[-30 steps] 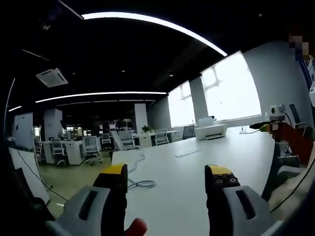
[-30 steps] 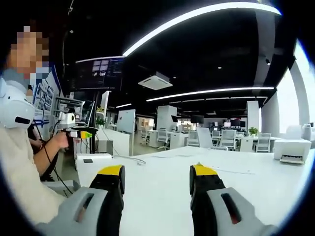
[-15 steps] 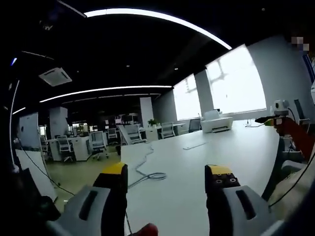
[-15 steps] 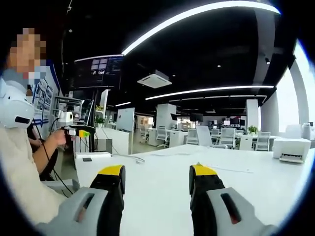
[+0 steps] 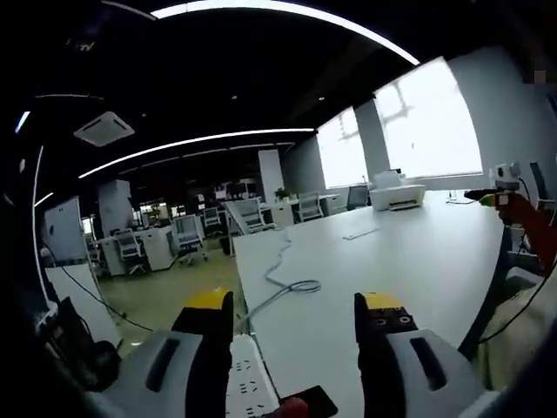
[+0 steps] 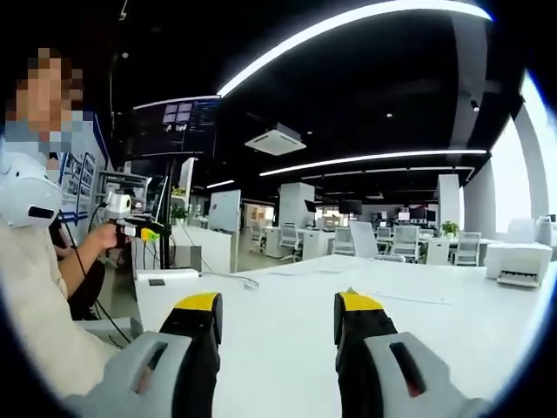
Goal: Pick up the power strip scattered on the table, fix it on the side mounting bracket of the table, and press the switch
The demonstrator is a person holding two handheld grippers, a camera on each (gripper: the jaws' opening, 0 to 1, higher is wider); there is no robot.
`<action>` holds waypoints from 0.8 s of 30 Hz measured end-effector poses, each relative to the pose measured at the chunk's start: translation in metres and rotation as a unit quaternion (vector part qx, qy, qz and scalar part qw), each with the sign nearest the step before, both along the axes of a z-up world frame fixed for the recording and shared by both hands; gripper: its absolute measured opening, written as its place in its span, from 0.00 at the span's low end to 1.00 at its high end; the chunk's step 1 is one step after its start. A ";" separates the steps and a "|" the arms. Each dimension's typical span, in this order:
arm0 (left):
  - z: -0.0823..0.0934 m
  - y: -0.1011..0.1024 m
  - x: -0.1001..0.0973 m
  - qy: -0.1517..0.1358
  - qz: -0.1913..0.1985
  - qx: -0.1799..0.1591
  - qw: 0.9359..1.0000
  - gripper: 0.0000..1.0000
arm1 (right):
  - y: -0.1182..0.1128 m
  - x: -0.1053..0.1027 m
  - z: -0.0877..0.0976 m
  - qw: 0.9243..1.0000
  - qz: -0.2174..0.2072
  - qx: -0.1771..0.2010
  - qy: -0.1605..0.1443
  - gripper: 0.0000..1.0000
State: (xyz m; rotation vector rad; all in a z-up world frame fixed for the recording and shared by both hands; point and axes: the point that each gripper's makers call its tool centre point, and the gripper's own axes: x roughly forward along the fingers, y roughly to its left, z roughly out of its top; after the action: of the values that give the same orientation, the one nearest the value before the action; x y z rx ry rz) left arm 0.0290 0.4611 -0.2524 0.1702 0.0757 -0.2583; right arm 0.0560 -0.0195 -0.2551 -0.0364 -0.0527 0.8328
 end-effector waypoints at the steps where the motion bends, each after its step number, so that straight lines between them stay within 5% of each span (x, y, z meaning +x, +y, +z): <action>1: -0.001 0.002 -0.002 0.002 0.002 0.005 1.000 0.60 | 0.000 0.000 0.000 1.000 0.000 0.001 0.000 0.47; 24: -0.018 0.023 -0.006 0.064 0.006 0.027 0.998 0.61 | 0.005 -0.002 0.001 1.000 0.012 0.003 -0.001 0.47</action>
State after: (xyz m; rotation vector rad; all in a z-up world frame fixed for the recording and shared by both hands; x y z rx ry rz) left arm 0.0227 0.4840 -0.2700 0.2064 0.2112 -0.2558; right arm 0.0538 -0.0141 -0.2539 -0.0318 -0.0572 0.8557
